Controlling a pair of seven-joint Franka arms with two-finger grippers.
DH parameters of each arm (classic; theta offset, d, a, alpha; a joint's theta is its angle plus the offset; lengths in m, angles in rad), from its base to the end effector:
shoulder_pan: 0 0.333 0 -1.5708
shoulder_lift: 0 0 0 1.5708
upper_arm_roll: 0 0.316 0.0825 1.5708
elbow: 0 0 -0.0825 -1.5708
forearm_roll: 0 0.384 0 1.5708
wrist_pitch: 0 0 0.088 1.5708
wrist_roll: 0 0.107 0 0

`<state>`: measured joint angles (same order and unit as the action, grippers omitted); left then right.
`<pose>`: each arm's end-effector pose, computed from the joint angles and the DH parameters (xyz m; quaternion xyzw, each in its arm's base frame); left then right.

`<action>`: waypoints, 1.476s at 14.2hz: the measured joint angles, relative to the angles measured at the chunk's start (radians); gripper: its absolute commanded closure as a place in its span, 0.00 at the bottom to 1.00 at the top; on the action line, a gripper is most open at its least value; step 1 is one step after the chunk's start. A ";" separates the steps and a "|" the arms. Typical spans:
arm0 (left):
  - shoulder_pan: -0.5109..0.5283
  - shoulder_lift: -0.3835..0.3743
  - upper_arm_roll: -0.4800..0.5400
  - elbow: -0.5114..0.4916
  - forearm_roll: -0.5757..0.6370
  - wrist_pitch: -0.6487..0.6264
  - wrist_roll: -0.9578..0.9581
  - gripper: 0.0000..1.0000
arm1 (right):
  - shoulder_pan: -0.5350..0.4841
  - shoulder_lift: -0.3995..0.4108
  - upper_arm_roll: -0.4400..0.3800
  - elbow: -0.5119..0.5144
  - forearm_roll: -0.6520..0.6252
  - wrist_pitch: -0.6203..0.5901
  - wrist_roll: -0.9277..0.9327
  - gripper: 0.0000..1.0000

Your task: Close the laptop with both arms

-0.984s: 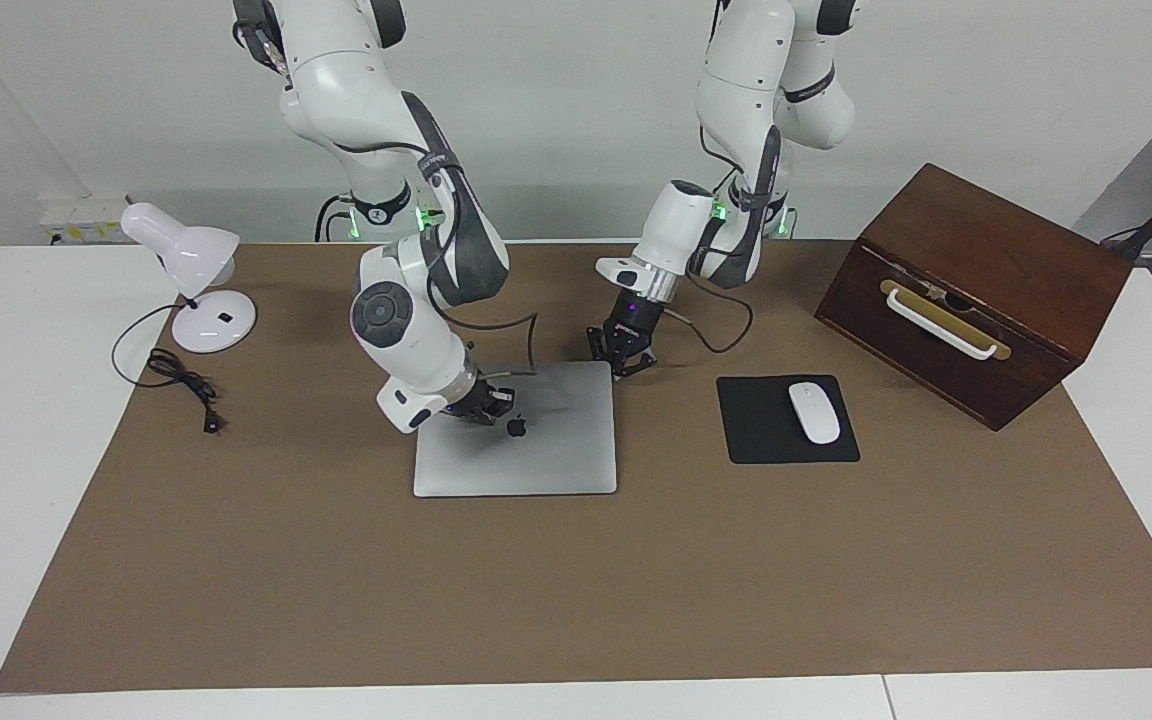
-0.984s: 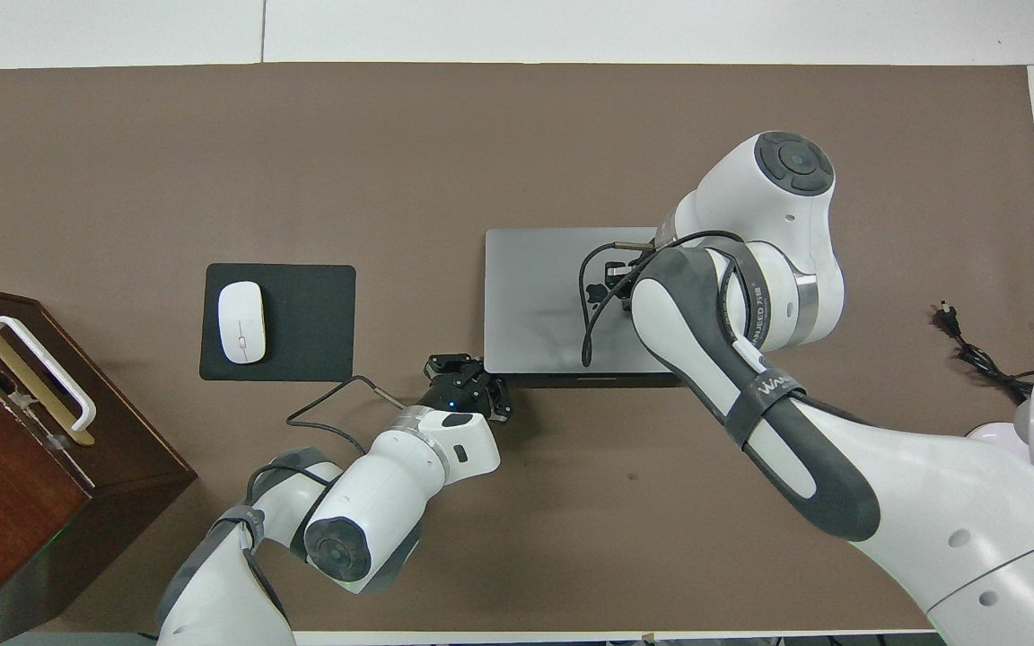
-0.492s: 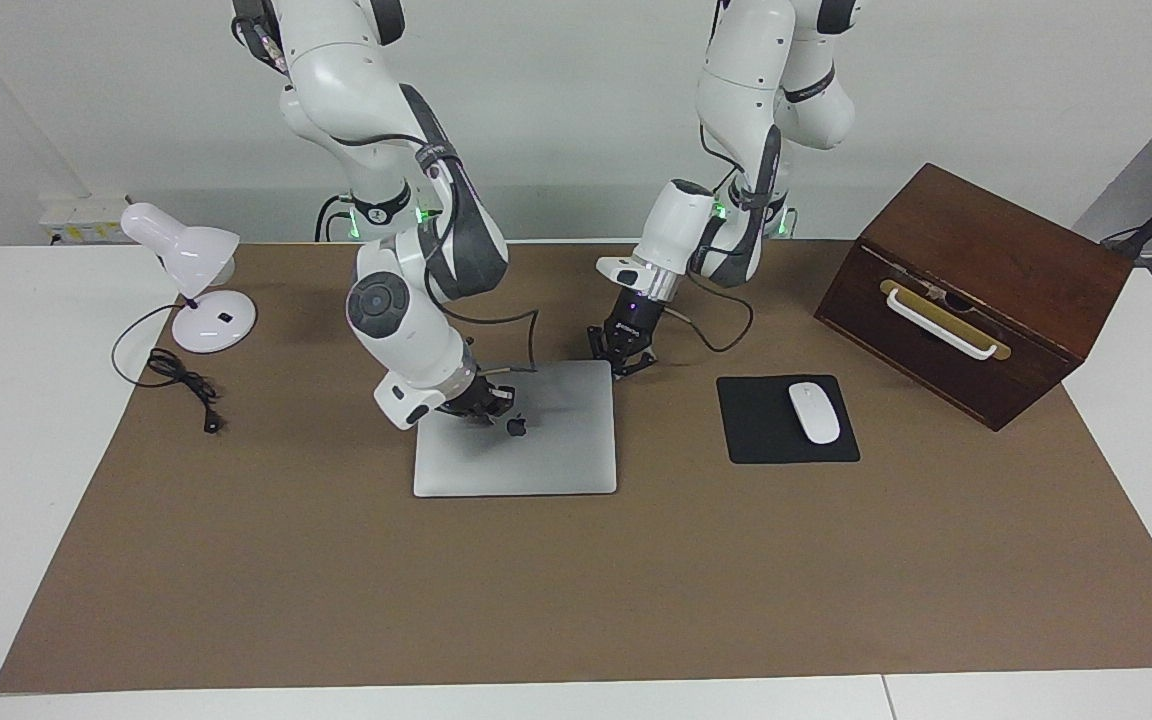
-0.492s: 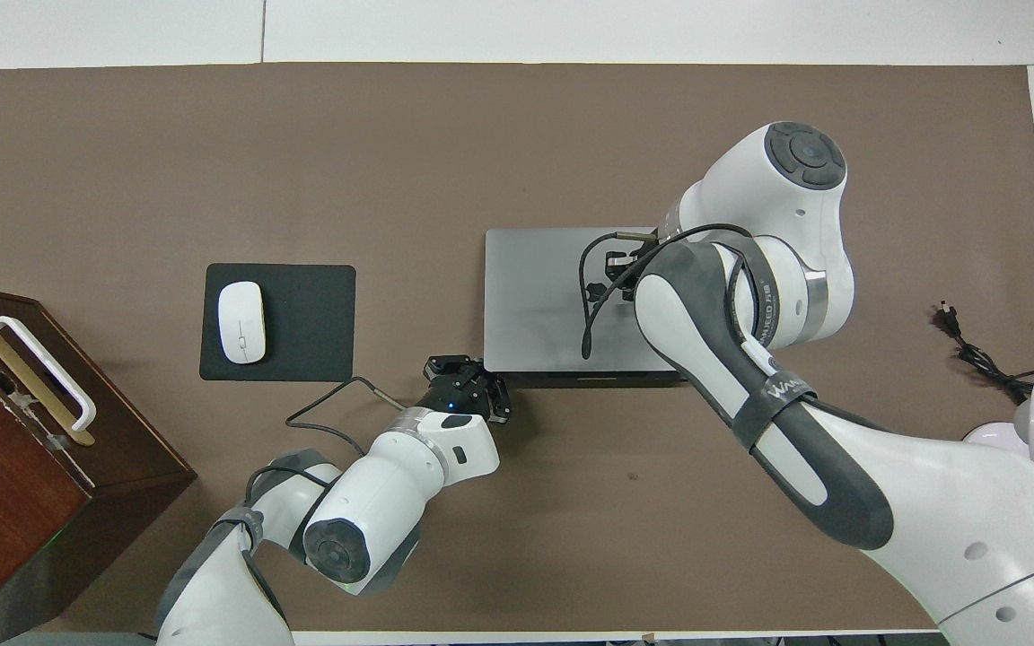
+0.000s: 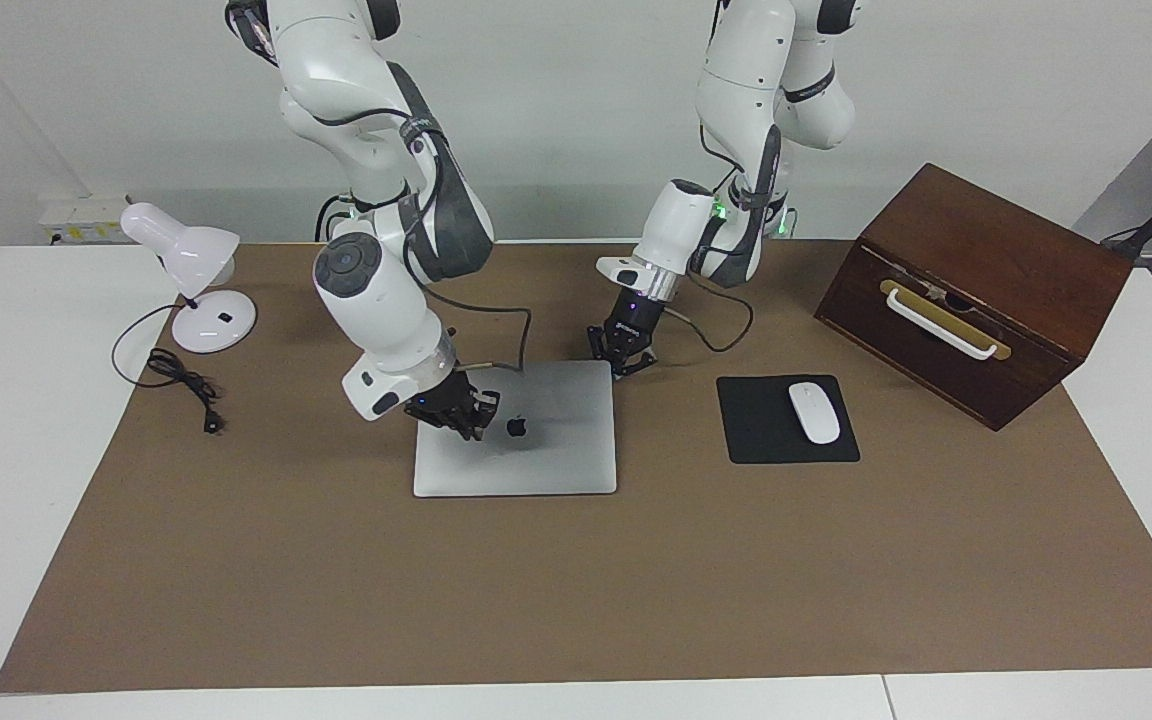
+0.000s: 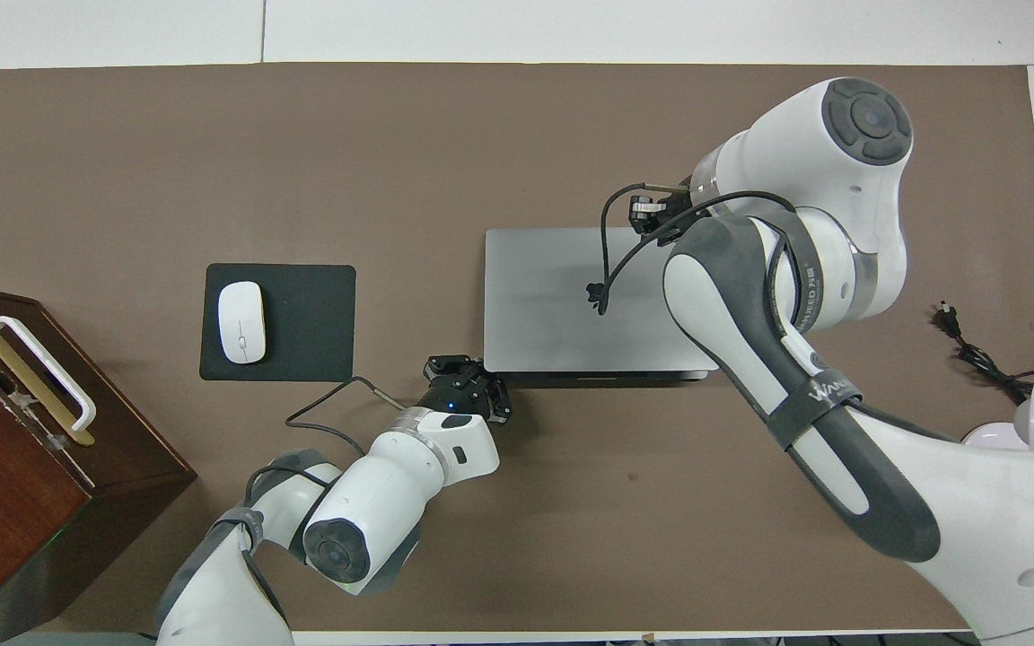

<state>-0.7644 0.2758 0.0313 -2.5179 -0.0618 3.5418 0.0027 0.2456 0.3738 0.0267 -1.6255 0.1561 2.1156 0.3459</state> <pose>0.3848 -0.3363 0.2632 0.8785 -0.3078 0.3429 0.1262 0.6495 0.1866 0.4171 -0.9928 0.0742 -0.0327 0.0878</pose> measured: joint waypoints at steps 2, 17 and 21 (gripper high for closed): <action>0.000 0.000 0.000 0.000 0.000 0.000 -0.001 1.00 | -0.030 -0.003 -0.001 0.066 -0.085 -0.040 -0.002 0.00; 0.053 -0.277 0.017 -0.018 -0.002 -0.484 -0.026 1.00 | -0.210 -0.221 -0.003 0.200 -0.246 -0.392 -0.263 0.00; 0.094 -0.424 0.021 0.002 -0.002 -0.751 -0.026 1.00 | -0.246 -0.298 -0.003 0.082 -0.235 -0.395 -0.264 0.00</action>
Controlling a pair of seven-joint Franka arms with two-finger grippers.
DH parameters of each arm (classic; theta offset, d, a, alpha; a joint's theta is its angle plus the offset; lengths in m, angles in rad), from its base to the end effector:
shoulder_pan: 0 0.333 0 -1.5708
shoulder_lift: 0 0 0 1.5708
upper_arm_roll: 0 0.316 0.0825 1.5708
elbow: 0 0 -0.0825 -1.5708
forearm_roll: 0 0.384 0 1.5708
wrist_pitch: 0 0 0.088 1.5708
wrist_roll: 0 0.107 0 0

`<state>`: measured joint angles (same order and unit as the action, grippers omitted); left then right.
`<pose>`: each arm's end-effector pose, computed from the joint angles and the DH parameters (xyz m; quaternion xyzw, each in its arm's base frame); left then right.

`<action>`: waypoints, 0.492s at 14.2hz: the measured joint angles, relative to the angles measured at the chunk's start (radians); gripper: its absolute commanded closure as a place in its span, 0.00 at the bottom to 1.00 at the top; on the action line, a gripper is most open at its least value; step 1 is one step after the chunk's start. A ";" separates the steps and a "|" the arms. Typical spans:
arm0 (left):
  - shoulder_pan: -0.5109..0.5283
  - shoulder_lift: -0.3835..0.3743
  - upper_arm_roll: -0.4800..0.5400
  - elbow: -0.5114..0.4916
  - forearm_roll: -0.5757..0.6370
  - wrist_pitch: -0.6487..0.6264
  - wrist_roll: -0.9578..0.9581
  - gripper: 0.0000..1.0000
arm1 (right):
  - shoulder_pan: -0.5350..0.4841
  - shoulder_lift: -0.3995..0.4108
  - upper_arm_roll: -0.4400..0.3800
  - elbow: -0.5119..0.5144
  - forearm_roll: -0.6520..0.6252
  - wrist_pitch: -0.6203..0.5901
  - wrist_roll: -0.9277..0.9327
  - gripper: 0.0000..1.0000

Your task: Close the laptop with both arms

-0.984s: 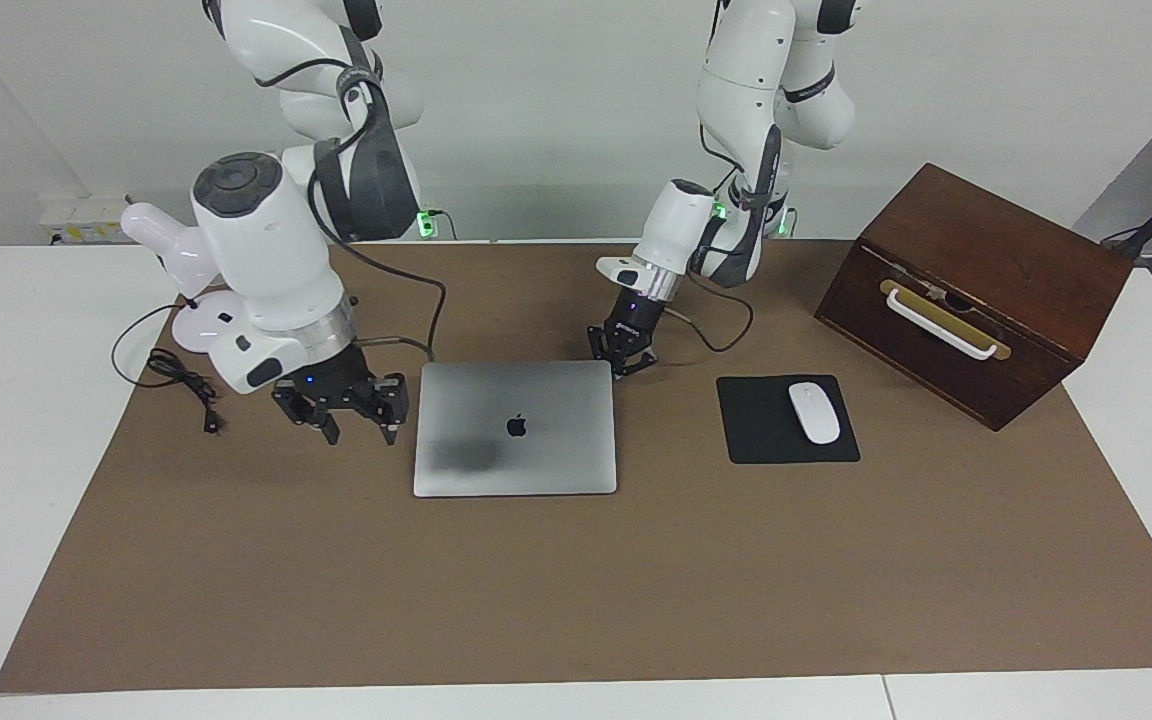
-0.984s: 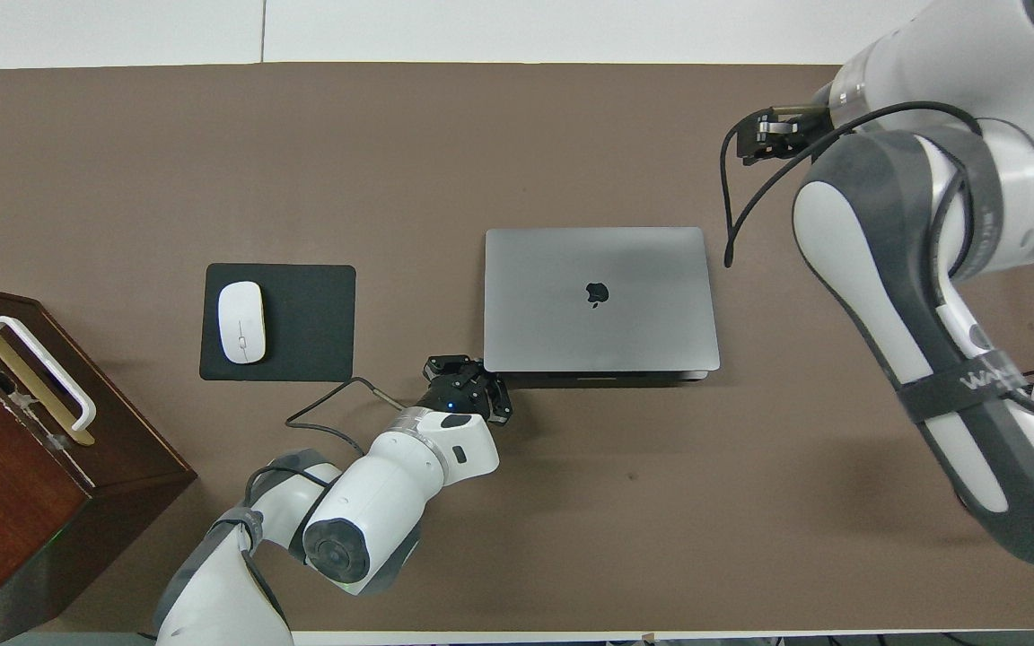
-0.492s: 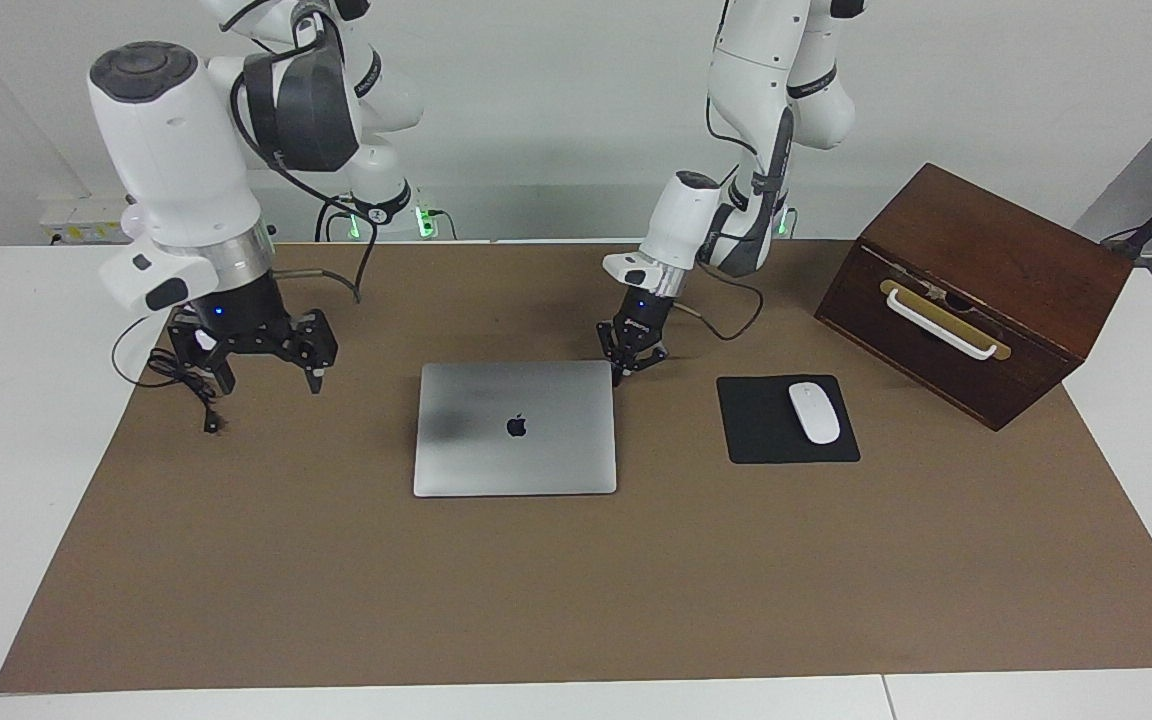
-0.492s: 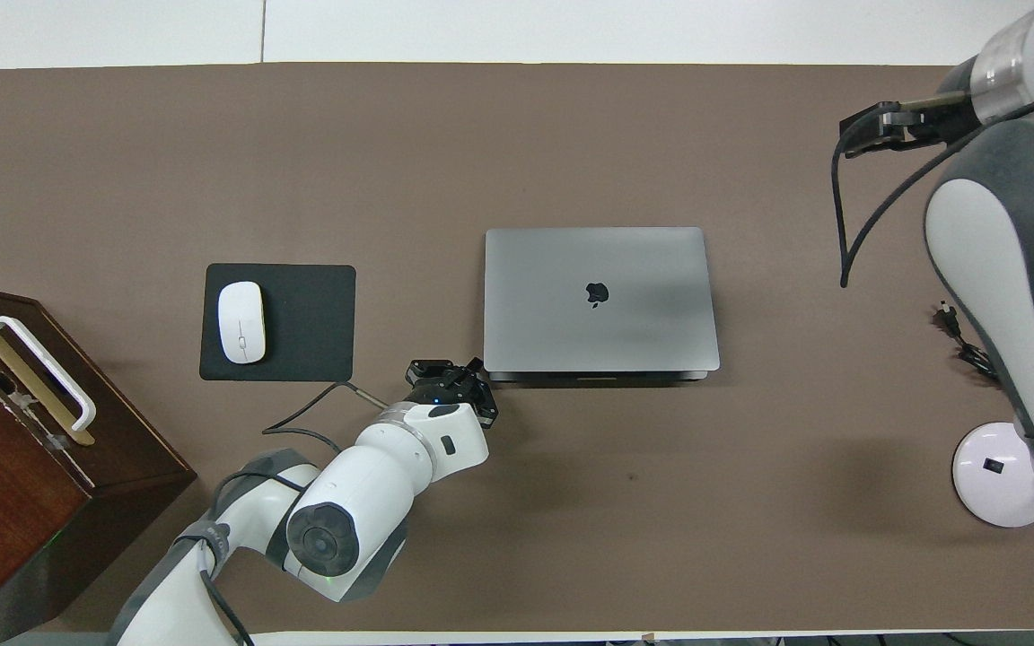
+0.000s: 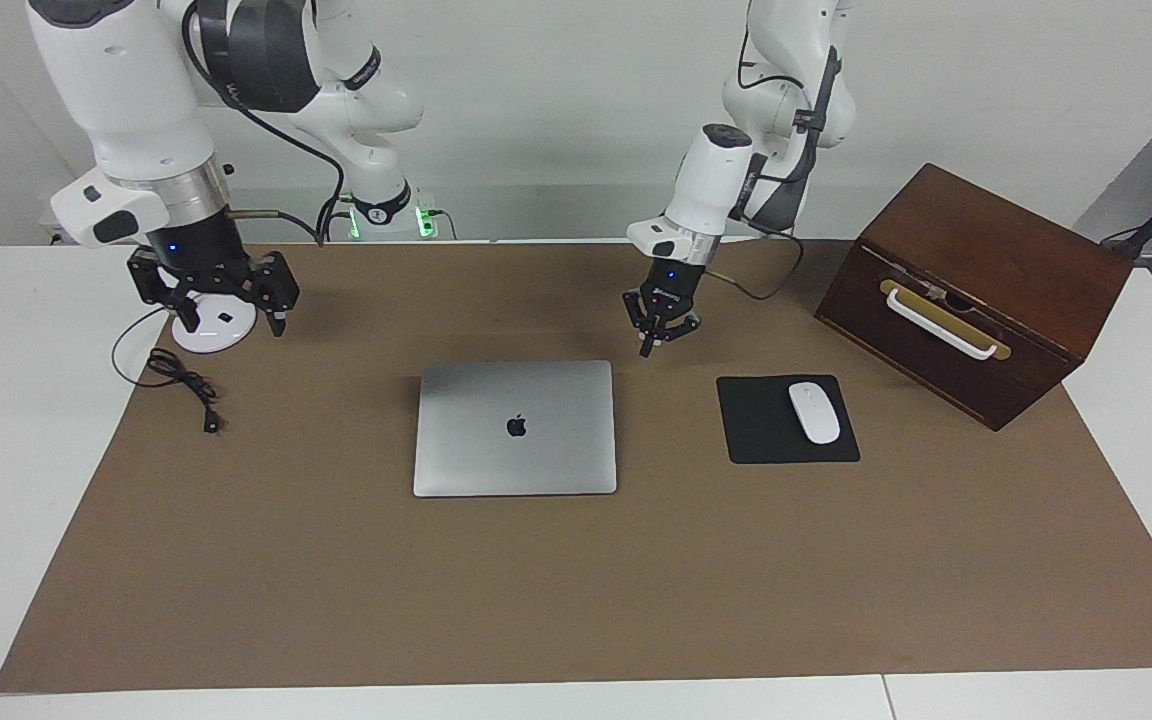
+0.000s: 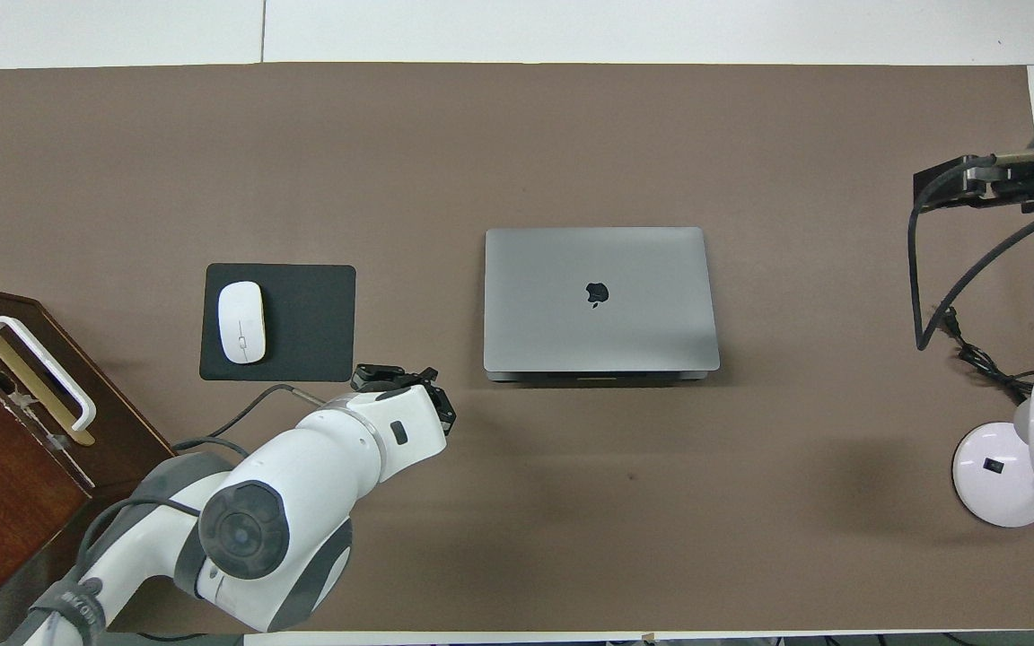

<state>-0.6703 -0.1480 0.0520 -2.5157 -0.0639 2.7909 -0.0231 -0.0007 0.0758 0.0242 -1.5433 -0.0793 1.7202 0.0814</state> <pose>0.3982 -0.2796 0.3791 0.9423 -0.2602 0.1925 0.0859 0.5921 0.0060 0.6084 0.9977 -0.0251 0.0525 0.0358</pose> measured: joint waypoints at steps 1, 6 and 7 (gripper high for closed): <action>0.020 -0.032 0.002 0.023 0.000 -0.087 0.001 1.00 | -0.009 -0.009 0.000 -0.010 0.003 0.000 0.000 0.00; 0.143 -0.139 0.008 0.224 0.000 -0.526 0.048 1.00 | -0.024 -0.042 -0.005 0.004 0.020 -0.083 0.000 0.00; 0.159 -0.142 0.009 0.257 0.000 -0.577 0.049 1.00 | -0.024 -0.046 -0.004 0.006 0.020 -0.094 0.000 0.00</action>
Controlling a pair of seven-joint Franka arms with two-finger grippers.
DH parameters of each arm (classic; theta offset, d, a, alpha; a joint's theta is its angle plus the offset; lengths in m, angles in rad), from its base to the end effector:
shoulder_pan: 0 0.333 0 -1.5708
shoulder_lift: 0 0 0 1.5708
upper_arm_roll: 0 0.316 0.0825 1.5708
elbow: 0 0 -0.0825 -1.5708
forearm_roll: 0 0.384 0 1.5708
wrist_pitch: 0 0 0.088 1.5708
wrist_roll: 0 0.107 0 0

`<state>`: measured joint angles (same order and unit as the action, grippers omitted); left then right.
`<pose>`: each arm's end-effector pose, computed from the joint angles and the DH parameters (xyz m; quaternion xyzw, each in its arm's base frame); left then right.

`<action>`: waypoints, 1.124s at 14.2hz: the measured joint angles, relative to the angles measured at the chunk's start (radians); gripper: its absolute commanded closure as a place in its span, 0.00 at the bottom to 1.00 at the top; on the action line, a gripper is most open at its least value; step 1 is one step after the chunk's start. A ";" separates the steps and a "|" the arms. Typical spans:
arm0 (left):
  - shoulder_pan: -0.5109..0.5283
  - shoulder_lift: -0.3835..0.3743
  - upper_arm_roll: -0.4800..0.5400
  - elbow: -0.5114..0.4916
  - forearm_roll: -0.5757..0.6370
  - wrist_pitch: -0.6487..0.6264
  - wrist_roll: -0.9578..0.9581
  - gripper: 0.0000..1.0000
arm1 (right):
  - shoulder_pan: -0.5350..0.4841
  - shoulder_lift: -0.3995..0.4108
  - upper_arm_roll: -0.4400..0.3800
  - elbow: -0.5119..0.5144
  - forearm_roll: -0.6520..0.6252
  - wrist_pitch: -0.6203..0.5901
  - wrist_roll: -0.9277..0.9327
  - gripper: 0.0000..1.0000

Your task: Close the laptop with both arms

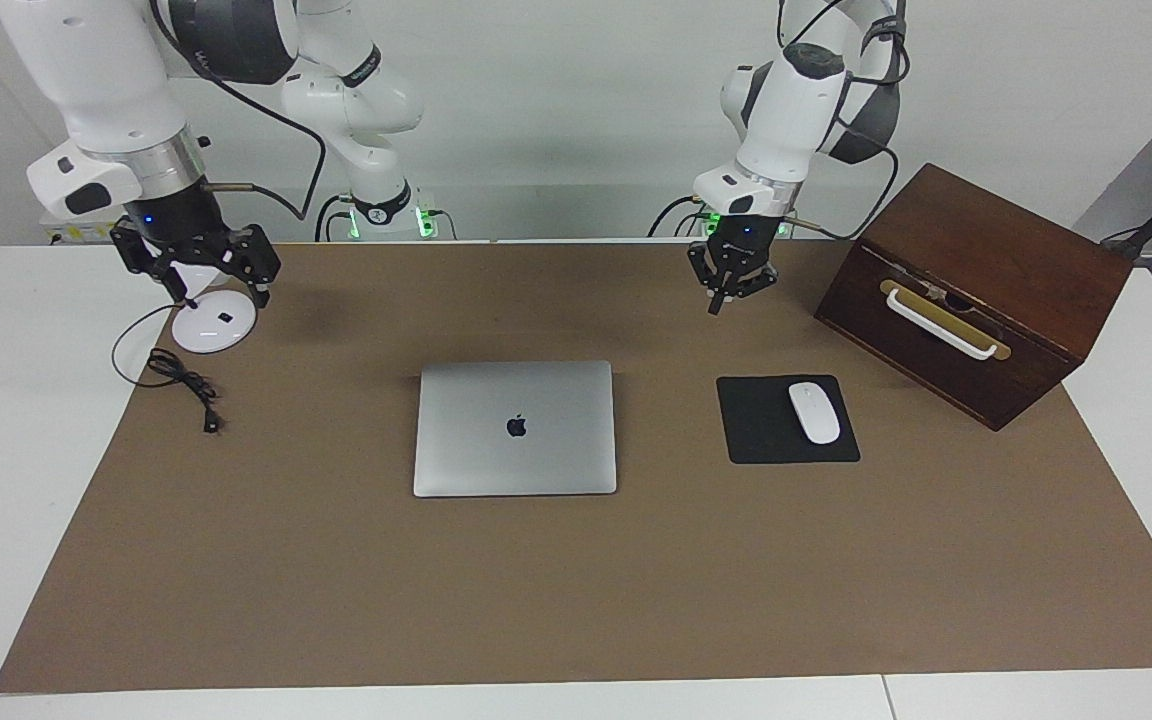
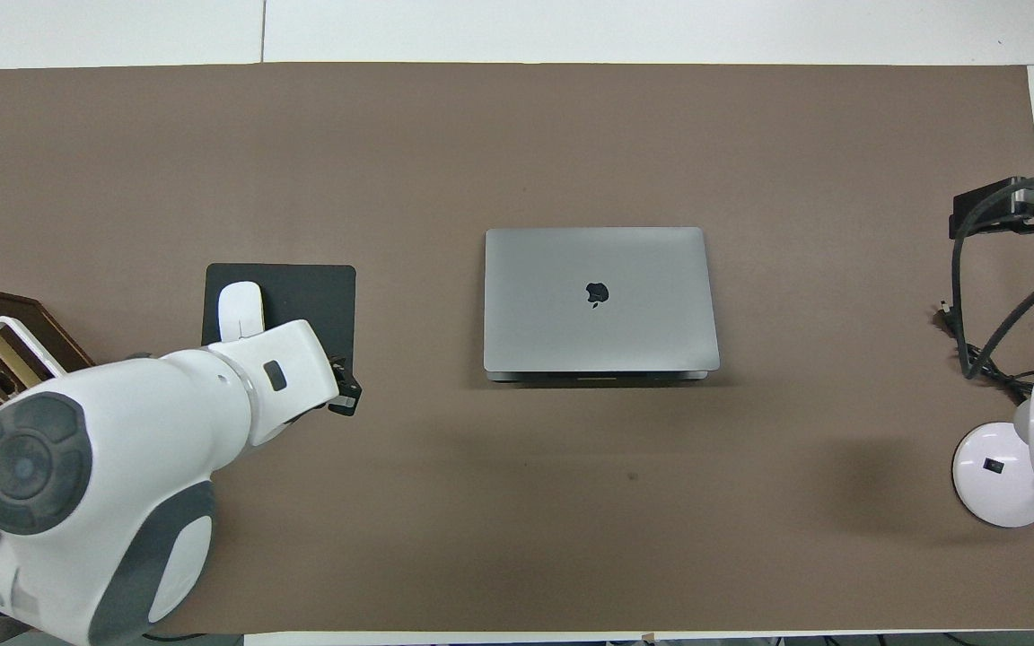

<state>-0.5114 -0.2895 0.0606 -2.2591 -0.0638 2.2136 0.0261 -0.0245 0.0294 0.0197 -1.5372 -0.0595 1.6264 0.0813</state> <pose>0.4374 -0.2121 0.5036 0.9675 -0.2190 0.1108 0.0611 0.5696 -0.0090 0.6292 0.9982 -0.0422 0.0310 0.0283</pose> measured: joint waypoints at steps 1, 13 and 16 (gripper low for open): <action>0.015 0.000 0.001 0.029 0.000 -0.045 0.000 0.85 | 0.000 -0.004 0.000 0.001 0.000 -0.010 0.000 0.00; 0.330 0.001 0.004 0.223 0.002 -0.302 0.007 0.00 | 0.001 -0.010 -0.004 0.042 0.000 -0.063 -0.085 0.00; 0.407 0.007 0.005 0.268 0.003 -0.330 0.008 0.00 | 0.002 -0.010 -0.003 0.041 0.001 -0.063 -0.085 0.00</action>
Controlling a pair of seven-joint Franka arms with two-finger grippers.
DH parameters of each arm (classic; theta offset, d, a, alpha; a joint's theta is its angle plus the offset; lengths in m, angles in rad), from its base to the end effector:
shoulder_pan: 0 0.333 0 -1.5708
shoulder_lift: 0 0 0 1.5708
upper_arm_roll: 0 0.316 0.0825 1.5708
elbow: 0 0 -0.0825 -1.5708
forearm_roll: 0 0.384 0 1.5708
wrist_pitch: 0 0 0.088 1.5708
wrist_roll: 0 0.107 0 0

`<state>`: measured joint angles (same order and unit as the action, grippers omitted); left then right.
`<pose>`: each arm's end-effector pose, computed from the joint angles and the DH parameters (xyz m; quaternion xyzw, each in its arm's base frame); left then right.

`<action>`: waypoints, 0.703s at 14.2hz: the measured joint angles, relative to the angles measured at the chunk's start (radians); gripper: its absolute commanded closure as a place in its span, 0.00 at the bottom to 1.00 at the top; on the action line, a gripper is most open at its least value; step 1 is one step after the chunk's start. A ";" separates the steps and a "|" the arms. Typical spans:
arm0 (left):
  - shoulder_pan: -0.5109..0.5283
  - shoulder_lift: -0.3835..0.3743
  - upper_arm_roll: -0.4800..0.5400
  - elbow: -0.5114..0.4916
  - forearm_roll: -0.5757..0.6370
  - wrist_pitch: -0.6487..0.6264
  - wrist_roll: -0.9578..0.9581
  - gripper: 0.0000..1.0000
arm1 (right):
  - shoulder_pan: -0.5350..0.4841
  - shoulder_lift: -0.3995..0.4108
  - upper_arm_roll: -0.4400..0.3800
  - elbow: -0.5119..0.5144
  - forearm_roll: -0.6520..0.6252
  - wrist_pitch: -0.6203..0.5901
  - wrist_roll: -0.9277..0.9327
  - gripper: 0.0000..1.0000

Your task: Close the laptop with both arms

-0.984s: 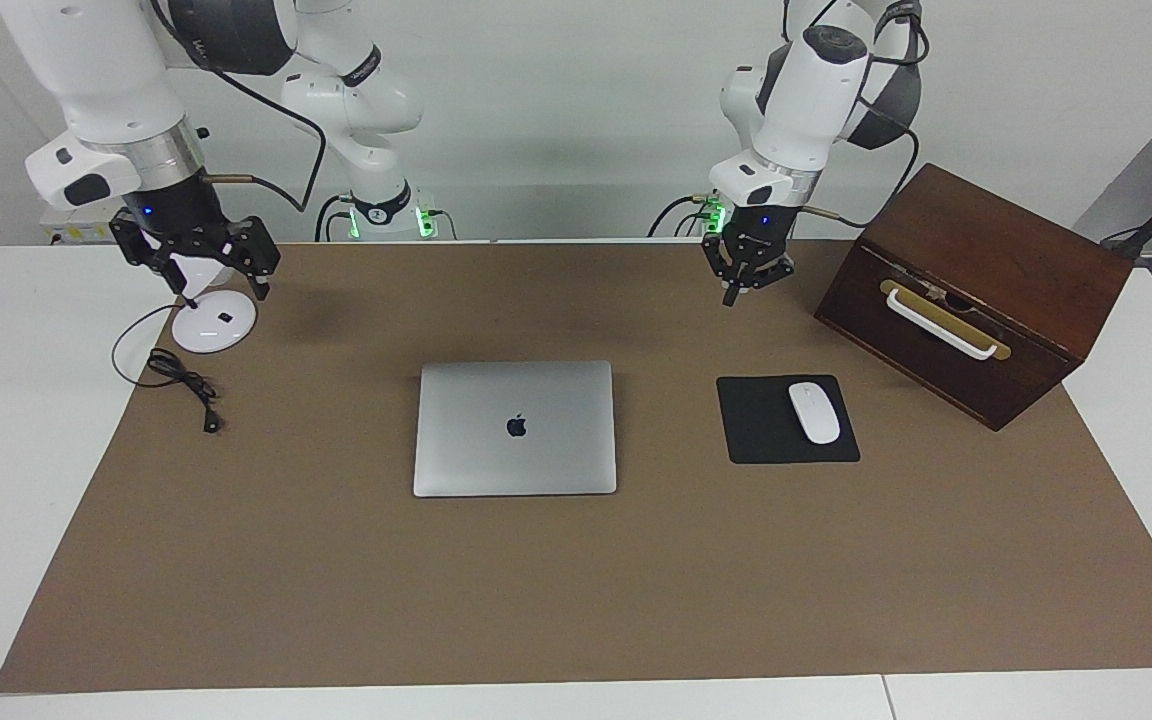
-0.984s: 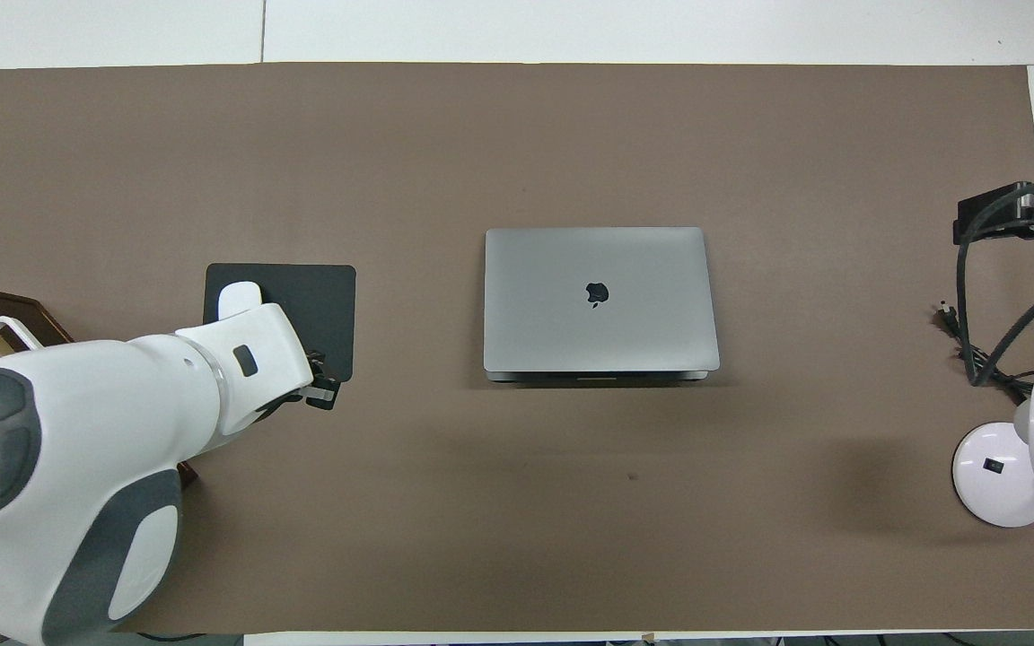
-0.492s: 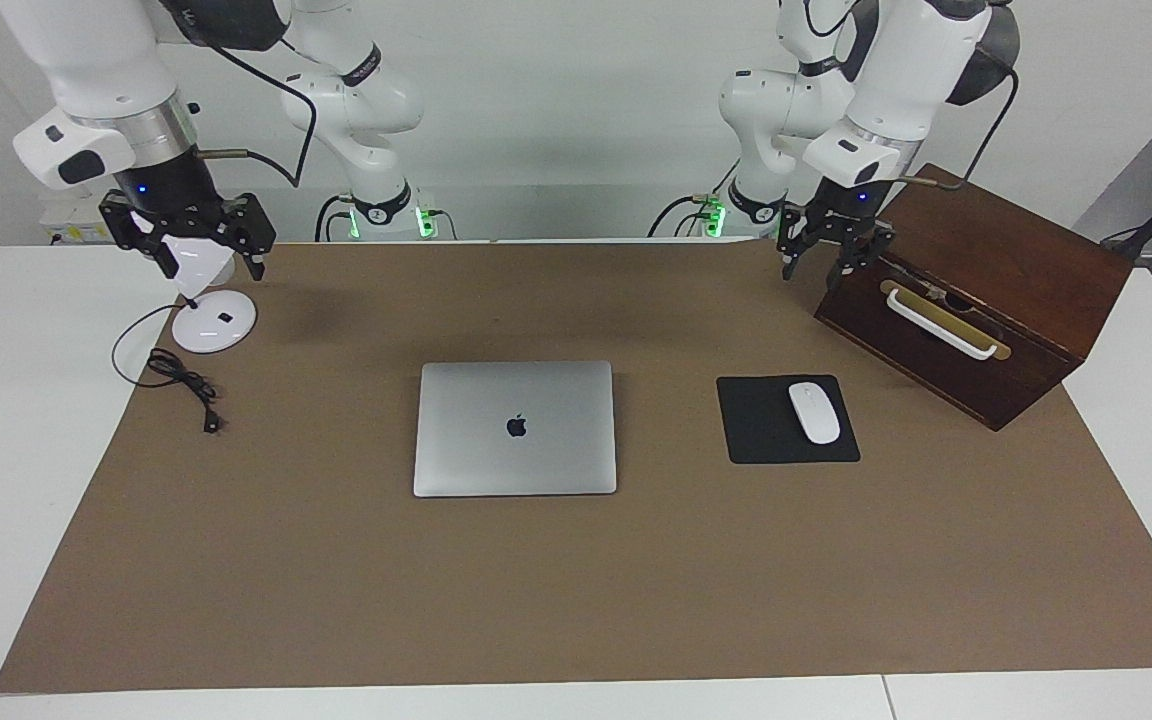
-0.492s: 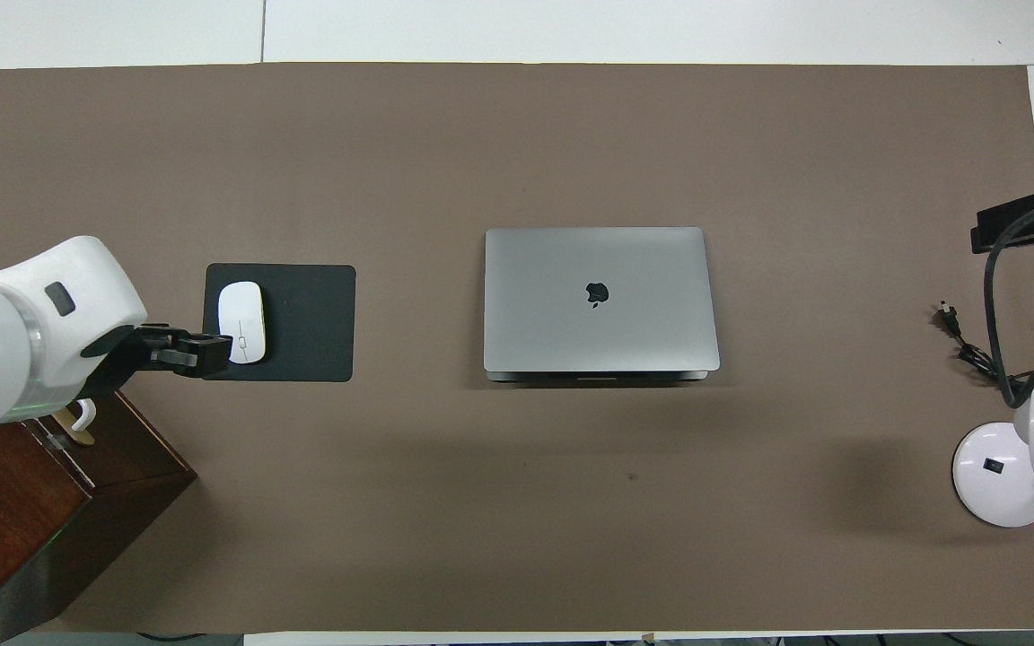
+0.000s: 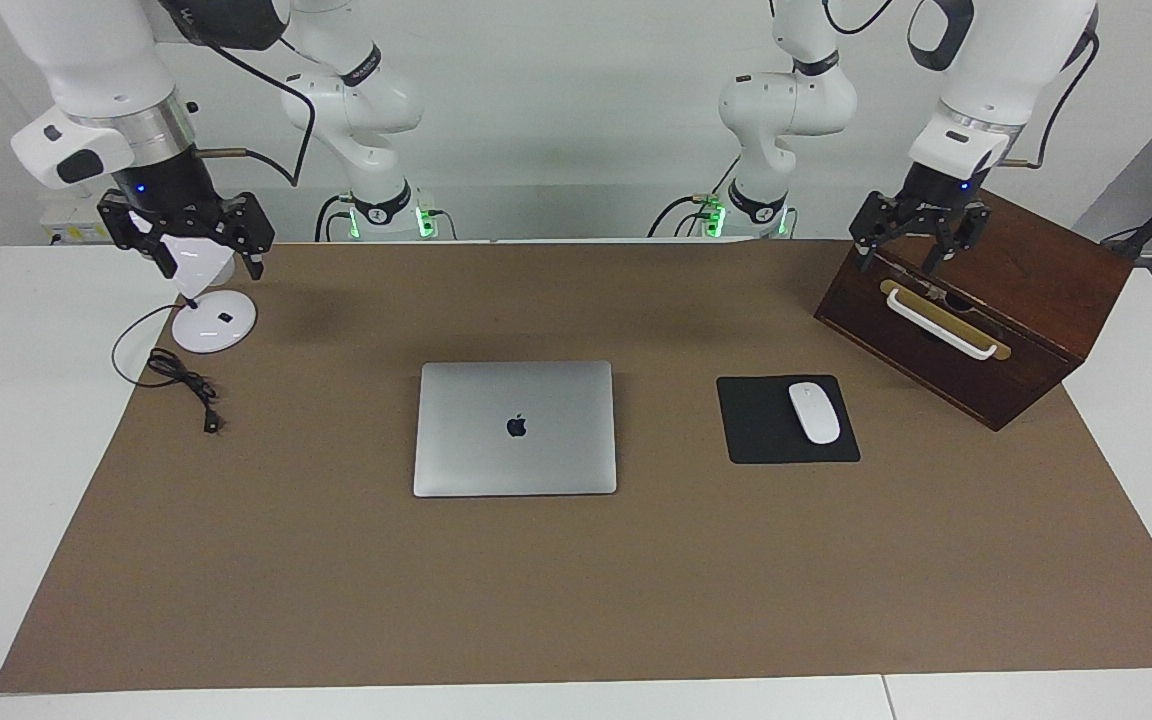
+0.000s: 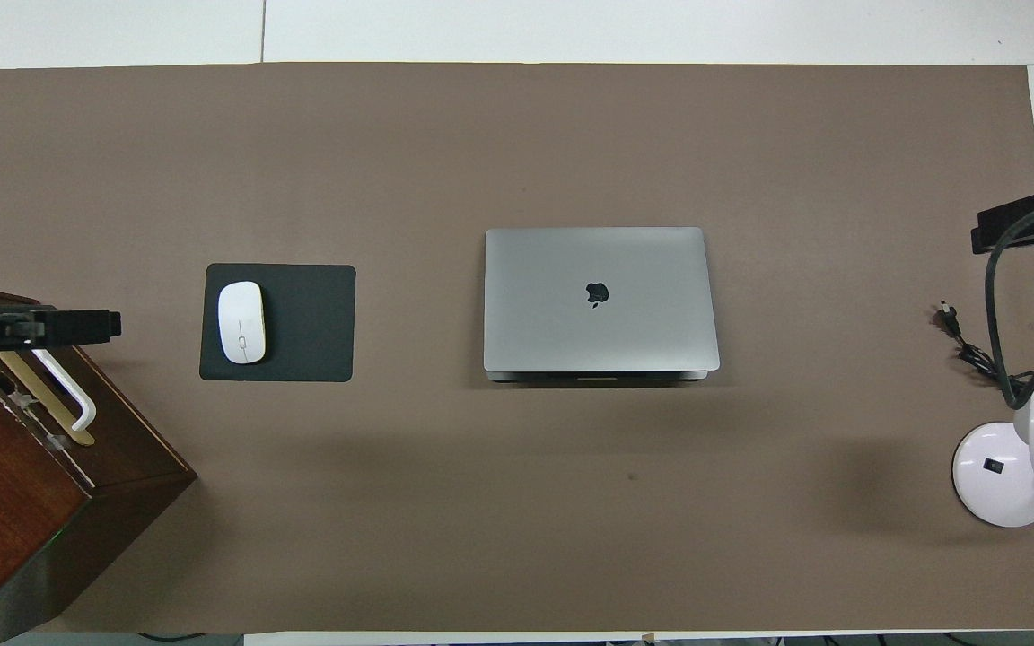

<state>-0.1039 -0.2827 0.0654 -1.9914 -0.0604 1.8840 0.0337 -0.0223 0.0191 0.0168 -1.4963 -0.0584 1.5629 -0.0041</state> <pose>0.4879 -0.0197 0.5983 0.9950 -0.0297 0.0870 0.0388 0.5603 -0.0095 0.6485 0.9993 -0.0016 0.0236 0.0291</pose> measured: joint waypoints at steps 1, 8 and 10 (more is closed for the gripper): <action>0.019 0.007 0.000 0.021 0.000 -0.017 0.000 0.00 | 0.003 0.000 0.000 -0.003 0.000 0.000 0.000 0.00; 0.087 0.145 -0.002 0.300 0.000 -0.224 0.000 0.00 | 0.003 0.001 0.002 -0.053 0.020 0.007 0.000 0.00; 0.085 0.188 -0.012 0.349 0.000 -0.252 0.000 0.00 | 0.003 0.001 0.002 -0.058 0.020 0.007 0.000 0.00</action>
<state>-0.0185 -0.0947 0.0536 -1.6421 -0.0601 1.6318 0.0337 -0.0192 0.0202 0.0193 -1.5547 -0.0385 1.5703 -0.0041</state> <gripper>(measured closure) 0.000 0.000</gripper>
